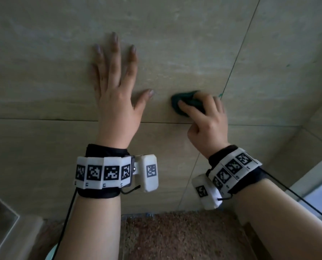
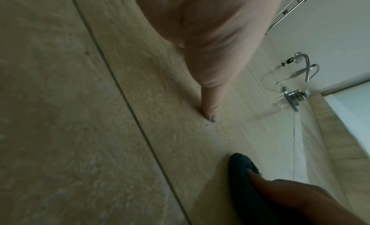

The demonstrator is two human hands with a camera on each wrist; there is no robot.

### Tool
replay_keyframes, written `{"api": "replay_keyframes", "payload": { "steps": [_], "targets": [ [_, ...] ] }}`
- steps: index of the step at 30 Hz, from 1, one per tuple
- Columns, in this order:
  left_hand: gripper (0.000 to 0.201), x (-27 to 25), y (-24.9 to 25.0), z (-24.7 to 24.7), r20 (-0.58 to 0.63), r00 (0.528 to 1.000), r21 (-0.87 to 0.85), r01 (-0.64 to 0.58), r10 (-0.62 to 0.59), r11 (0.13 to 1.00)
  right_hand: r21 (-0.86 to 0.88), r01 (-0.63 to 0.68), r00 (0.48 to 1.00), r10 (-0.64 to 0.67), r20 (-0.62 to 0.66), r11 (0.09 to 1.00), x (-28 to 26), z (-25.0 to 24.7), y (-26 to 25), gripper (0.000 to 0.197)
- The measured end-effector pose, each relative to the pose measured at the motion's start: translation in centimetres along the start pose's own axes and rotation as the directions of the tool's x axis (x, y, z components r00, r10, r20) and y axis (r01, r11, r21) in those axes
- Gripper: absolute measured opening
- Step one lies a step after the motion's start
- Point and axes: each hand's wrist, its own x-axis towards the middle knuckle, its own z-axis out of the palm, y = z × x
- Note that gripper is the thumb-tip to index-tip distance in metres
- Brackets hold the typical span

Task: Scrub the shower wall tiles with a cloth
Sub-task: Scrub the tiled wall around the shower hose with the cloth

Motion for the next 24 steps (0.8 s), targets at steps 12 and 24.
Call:
{"api": "replay_keyframes", "payload": {
  "steps": [12, 24],
  "targets": [
    [0.077, -0.4, 0.1, 0.2, 0.015, 1.0, -0.019, -0.02, 0.021, 1.0, 0.012, 0.188, 0.946, -0.185, 0.266, 0.982, -5.1, 2.1, -1.6, 0.051],
    [0.078, -1.0, 0.8, 1.1, 0.044, 0.998, -0.033, -0.05, 0.051, 0.998, -0.099, 0.093, 0.971, -0.068, 0.227, 0.991, -6.7, 2.1, -1.7, 0.057]
  ]
}}
